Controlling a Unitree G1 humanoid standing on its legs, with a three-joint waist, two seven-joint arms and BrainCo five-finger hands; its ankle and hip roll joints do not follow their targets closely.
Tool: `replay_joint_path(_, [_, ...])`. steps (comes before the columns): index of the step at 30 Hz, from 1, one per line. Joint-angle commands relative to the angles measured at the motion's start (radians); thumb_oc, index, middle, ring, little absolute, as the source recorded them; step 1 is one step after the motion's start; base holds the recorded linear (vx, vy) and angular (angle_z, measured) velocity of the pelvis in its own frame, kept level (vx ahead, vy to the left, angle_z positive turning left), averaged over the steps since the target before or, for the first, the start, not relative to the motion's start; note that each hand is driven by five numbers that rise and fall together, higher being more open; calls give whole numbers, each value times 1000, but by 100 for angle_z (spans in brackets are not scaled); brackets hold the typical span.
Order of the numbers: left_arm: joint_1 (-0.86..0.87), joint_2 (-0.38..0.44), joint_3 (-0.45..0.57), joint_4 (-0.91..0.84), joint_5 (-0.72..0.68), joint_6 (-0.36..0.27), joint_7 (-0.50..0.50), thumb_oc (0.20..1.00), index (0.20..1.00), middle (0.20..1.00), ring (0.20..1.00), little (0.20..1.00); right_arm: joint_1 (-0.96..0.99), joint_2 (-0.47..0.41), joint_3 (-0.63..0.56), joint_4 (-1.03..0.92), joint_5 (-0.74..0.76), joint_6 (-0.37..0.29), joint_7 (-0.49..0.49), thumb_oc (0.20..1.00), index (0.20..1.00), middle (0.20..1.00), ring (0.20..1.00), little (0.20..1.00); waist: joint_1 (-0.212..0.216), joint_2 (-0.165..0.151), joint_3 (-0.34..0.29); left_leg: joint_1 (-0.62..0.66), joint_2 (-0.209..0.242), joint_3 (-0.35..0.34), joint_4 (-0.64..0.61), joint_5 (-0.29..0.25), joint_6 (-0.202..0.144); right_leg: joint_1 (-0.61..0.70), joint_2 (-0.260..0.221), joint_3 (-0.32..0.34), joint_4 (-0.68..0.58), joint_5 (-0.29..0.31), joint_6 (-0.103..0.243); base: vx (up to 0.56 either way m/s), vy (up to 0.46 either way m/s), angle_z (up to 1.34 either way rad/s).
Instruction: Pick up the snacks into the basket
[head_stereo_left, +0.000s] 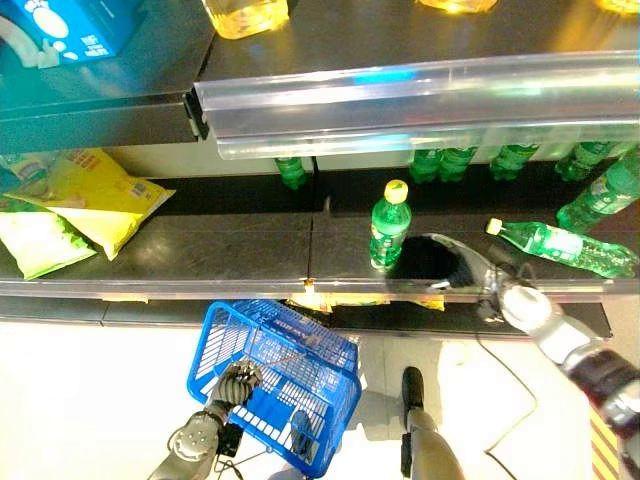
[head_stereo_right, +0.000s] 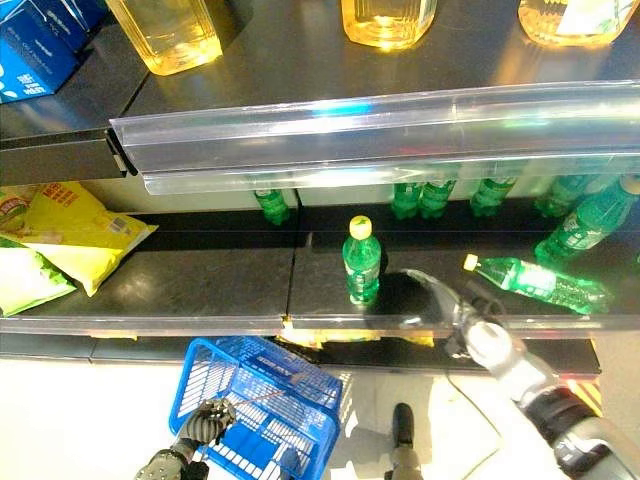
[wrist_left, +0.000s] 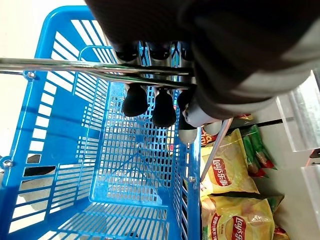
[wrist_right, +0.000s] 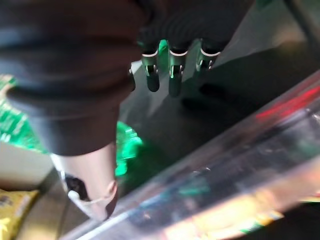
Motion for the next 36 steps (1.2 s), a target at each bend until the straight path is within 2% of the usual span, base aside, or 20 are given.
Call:
replay_joint_path(1, [-11, 32, -5, -36, 24, -58, 29, 200, 200, 200, 200, 200, -65, 58, 70, 88, -16, 17, -56, 1000, 1000, 1000, 1000, 1000, 44, 4, -38, -101, -8, -62, 63, -10, -14, -42, -33, 49, 162, -167, 98, 0, 0, 0])
replay_joint_path(6, [-23, 28, -17, -29, 9, -55, 36, 200, 200, 200, 200, 200, -149, 131, 36, 213, 29, 31, -103, 1000, 1000, 1000, 1000, 1000, 56, 10, -35, -104, -10, -65, 64, -10, -12, -43, -32, 48, 160, -165, 97, -6, 1, 0])
replay_joint_path(8, [-24, 28, -16, -29, 9, -55, 36, 200, 200, 200, 200, 200, -150, 132, 36, 214, 29, 30, -103, 1000, 1000, 1000, 1000, 1000, 56, 10, -35, -104, -10, -64, 64, -10, -12, -43, -32, 48, 160, -165, 97, 0, 0, 0])
replay_joint_path(9, [-32, 24, -24, -21, 3, -53, 41, 200, 200, 200, 200, 200, -184, 169, 34, 267, 57, 36, -113, 1000, 1000, 1000, 1000, 1000, 62, 12, -35, -104, -13, -65, 64, -10, -10, -44, -32, 51, 159, -163, 96, 0, 0, 0])
replay_joint_path(12, [-37, 24, -31, -23, -1, -52, 41, 200, 200, 200, 200, 200, -209, 202, 45, 290, 64, 39, -115, 1000, 1000, 1000, 1000, 1000, 66, 14, -35, -104, -14, -64, 61, -10, -10, -44, -31, 51, 157, -162, 95, 0, 0, 0])
replay_joint_path(31, [-44, 25, -47, -24, -1, -48, 45, 200, 200, 200, 200, 200, -256, 276, 48, 354, 99, 54, -115, 1000, 1000, 1000, 1000, 1000, 80, 34, -36, -111, -25, -70, 62, -12, -6, -50, -45, 50, 162, -163, 96, 2, 3, 1])
replay_joint_path(32, [-46, 26, -48, -25, -1, -48, 46, 200, 200, 200, 200, 200, -263, 281, 57, 360, 98, 56, -111, 896, 896, 896, 896, 896, 80, 34, -37, -111, -26, -69, 63, -13, -5, -50, -45, 50, 161, -161, 96, 0, 0, 0])
replay_joint_path(33, [-46, 25, -48, -25, -1, -48, 46, 200, 200, 200, 200, 200, -263, 281, 57, 361, 98, 56, -111, 696, 696, 696, 696, 696, 80, 34, -37, -111, -26, -69, 63, -13, -5, -50, -45, 51, 161, -161, 96, 0, 0, 0])
replay_joint_path(34, [-49, 24, -53, -25, -3, -48, 45, 200, 200, 200, 200, 200, -277, 290, 67, 378, 100, 58, -106, 426, 426, 426, 426, 426, 82, 36, -37, -112, -28, -69, 67, -14, -5, -52, -47, 51, 162, -161, 96, 0, 0, 0])
replay_joint_path(35, [-49, 24, -53, -25, -3, -48, 45, 200, 200, 200, 200, 200, -277, 291, 67, 378, 100, 58, -106, 282, 282, 282, 282, 282, 82, 36, -37, -112, -28, -69, 67, -14, -5, -52, -47, 51, 162, -161, 96, 0, 0, 0])
replay_joint_path(36, [-51, 21, -54, -22, -2, -49, 44, 200, 200, 200, 200, 200, -283, 296, 69, 383, 105, 59, -104, 200, 200, 200, 200, 200, 84, 36, -38, -112, -30, -69, 68, -14, -5, -52, -46, 53, 161, -161, 95, 0, 0, 0])
